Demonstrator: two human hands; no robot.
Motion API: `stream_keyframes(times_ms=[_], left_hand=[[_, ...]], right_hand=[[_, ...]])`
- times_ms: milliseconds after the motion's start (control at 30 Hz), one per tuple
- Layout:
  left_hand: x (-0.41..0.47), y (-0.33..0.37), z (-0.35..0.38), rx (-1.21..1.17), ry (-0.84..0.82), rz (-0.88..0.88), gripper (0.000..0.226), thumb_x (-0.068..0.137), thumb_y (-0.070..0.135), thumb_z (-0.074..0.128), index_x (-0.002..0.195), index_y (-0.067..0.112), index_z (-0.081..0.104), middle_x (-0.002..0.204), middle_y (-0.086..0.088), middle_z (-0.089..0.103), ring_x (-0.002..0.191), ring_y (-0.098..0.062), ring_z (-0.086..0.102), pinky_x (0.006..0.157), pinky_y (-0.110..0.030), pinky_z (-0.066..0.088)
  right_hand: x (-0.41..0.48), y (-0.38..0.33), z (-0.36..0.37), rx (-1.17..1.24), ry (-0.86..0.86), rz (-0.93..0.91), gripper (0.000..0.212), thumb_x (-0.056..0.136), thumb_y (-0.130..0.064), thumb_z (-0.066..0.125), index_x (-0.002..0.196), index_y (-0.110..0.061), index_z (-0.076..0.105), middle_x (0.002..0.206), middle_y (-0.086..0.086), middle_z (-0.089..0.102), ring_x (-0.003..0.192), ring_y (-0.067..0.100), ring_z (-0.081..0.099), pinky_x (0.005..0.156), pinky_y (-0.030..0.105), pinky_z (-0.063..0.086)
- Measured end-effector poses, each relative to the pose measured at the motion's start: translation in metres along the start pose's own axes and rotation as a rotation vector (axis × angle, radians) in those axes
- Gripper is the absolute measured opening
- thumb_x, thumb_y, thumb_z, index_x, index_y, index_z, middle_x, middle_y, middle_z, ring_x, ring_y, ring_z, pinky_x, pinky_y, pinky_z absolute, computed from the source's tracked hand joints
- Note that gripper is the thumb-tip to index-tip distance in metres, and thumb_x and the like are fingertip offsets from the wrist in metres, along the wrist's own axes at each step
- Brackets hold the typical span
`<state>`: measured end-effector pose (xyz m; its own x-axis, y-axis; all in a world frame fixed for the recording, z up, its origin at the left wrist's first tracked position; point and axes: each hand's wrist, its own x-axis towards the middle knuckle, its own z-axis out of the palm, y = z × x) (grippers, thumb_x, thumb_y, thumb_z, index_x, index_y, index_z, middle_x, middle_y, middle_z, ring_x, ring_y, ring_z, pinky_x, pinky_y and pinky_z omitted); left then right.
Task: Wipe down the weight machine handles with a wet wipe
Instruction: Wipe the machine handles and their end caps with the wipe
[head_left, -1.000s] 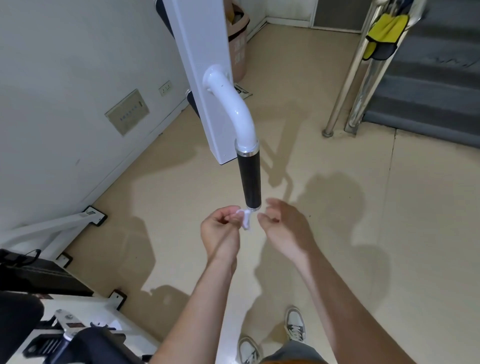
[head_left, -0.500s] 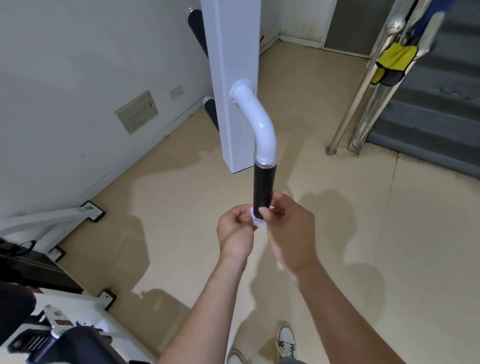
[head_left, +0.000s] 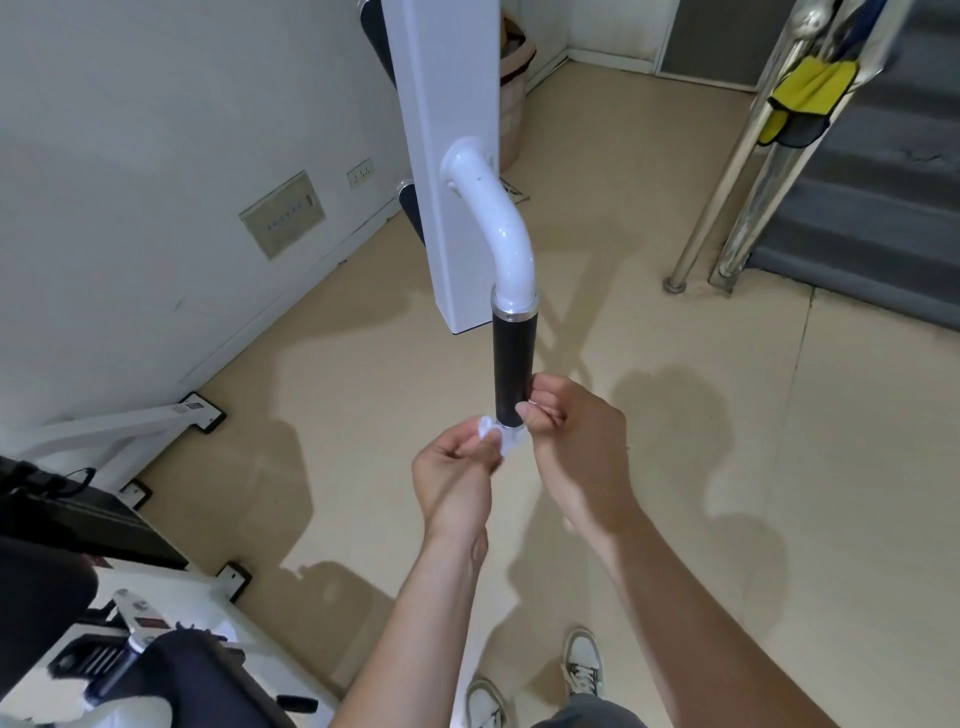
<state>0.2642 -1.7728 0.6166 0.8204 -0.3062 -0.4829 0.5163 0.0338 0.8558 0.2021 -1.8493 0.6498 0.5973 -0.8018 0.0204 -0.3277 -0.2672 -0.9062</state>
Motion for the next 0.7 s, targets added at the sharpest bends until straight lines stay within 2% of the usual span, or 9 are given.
stream_keyframes(times_ms=[33,100,167,267,333,433,533,633,700], left_hand=[[0.004,0.003,0.000,0.016,0.038,0.027,0.013,0.085,0.001,0.066,0.095,0.008,0.071,0.091,-0.011,0.072,0.081,-0.021,0.064,0.091,-0.032,0.052],[0.007,0.007,0.001,0.052,0.005,0.065,0.017,0.088,0.002,0.062,0.102,0.007,0.071,0.100,-0.010,0.073,0.090,-0.019,0.068,0.092,-0.029,0.052],[0.001,0.008,0.000,0.131,-0.020,0.106,0.017,0.088,0.005,0.063,0.100,0.012,0.073,0.098,-0.005,0.075,0.094,-0.016,0.069,0.090,-0.026,0.051],[-0.021,0.014,-0.003,0.171,-0.034,0.169,0.011,0.083,0.007,0.070,0.089,0.015,0.075,0.085,0.000,0.076,0.084,-0.013,0.071,0.081,-0.021,0.052],[-0.040,0.024,0.001,0.158,-0.095,0.239,0.008,0.082,0.006,0.070,0.081,0.013,0.074,0.070,-0.003,0.071,0.068,-0.014,0.065,0.072,-0.018,0.050],[-0.057,0.038,0.012,0.110,-0.142,0.344,0.004,0.085,0.005,0.066,0.082,0.007,0.067,0.063,-0.006,0.055,0.059,-0.013,0.048,0.062,-0.018,0.045],[-0.066,0.048,0.027,0.113,-0.163,0.439,0.006,0.086,0.011,0.067,0.081,0.010,0.063,0.062,-0.005,0.049,0.058,-0.012,0.044,0.057,-0.019,0.041],[-0.073,0.048,0.054,0.141,-0.131,0.515,0.011,0.085,0.020,0.070,0.076,0.018,0.064,0.058,-0.003,0.043,0.053,-0.012,0.038,0.052,-0.019,0.035],[-0.075,0.044,0.077,0.169,-0.096,0.548,0.009,0.082,0.031,0.065,0.078,0.023,0.062,0.058,-0.007,0.041,0.052,-0.015,0.035,0.050,-0.024,0.032]], right_hand=[[0.000,-0.001,0.000,-0.021,-0.006,-0.013,0.013,0.084,-0.009,0.057,0.090,-0.018,0.065,0.076,-0.004,0.070,0.075,0.017,0.061,0.071,0.037,0.052],[-0.001,-0.002,0.001,-0.036,-0.012,-0.030,0.012,0.083,-0.011,0.058,0.089,-0.019,0.065,0.075,-0.003,0.071,0.075,0.018,0.063,0.071,0.038,0.052],[-0.003,-0.005,0.001,-0.037,-0.013,-0.037,0.012,0.083,-0.011,0.059,0.088,-0.020,0.066,0.075,-0.003,0.072,0.077,0.018,0.065,0.073,0.037,0.052],[-0.001,-0.008,-0.003,-0.071,-0.033,-0.029,0.010,0.083,-0.006,0.059,0.086,-0.012,0.065,0.072,0.006,0.069,0.073,0.021,0.060,0.068,0.028,0.046],[0.003,-0.012,-0.013,-0.048,-0.098,0.011,0.010,0.084,-0.002,0.055,0.085,-0.005,0.065,0.080,0.015,0.068,0.077,0.026,0.058,0.065,0.027,0.045],[0.006,-0.022,-0.046,0.291,-0.382,0.191,0.016,0.095,-0.010,0.051,0.094,-0.011,0.068,0.098,0.017,0.071,0.089,0.029,0.069,0.080,0.035,0.057],[0.012,-0.027,-0.086,0.455,-0.685,0.249,0.024,0.097,-0.029,0.052,0.105,-0.016,0.071,0.101,0.010,0.073,0.082,0.018,0.069,0.072,0.027,0.053],[0.031,-0.026,-0.112,0.429,-0.648,0.151,0.011,0.082,-0.018,0.072,0.091,-0.012,0.075,0.082,0.007,0.072,0.070,0.013,0.062,0.065,0.021,0.050],[0.051,-0.022,-0.128,0.487,-0.591,0.160,0.003,0.078,-0.010,0.075,0.080,-0.012,0.073,0.076,0.008,0.069,0.067,0.015,0.058,0.061,0.022,0.049]])
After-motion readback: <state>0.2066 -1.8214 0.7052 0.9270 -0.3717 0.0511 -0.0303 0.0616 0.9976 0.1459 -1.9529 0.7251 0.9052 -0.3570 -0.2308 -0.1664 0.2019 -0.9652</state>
